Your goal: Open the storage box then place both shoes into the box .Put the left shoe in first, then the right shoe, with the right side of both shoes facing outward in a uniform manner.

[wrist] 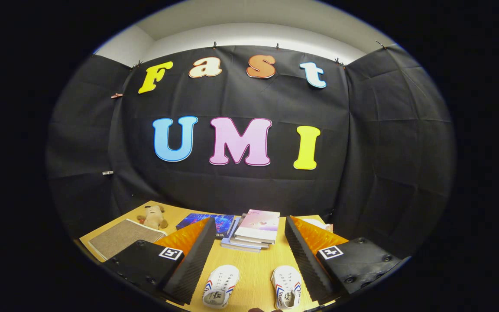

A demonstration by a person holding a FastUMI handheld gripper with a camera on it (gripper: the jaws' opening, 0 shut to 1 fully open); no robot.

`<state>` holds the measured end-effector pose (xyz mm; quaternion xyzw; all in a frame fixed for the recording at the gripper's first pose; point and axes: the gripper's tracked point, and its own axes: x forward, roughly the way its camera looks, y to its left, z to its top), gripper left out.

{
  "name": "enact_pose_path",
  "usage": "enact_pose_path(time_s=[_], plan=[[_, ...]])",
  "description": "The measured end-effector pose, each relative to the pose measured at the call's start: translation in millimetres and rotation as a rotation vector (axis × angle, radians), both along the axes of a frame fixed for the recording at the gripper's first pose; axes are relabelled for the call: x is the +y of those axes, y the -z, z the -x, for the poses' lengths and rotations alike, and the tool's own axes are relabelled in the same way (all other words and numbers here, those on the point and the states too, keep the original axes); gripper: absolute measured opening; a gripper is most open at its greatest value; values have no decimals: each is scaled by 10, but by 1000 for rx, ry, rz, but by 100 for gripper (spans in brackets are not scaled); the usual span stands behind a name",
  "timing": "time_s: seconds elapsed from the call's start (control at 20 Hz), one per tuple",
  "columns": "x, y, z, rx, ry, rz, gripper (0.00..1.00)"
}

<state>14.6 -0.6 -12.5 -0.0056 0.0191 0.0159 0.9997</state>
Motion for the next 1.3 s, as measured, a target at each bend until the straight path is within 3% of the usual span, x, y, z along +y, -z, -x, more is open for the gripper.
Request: enact_pose_path(time_s=[0.4, 0.65, 0.95, 1.3], plan=[[53, 135, -47, 42, -27, -32, 98], [260, 429, -99, 141, -99, -108, 98], [756, 1024, -45, 345, -261, -249, 99], [1536, 1687, 332, 623, -541, -475, 98]])
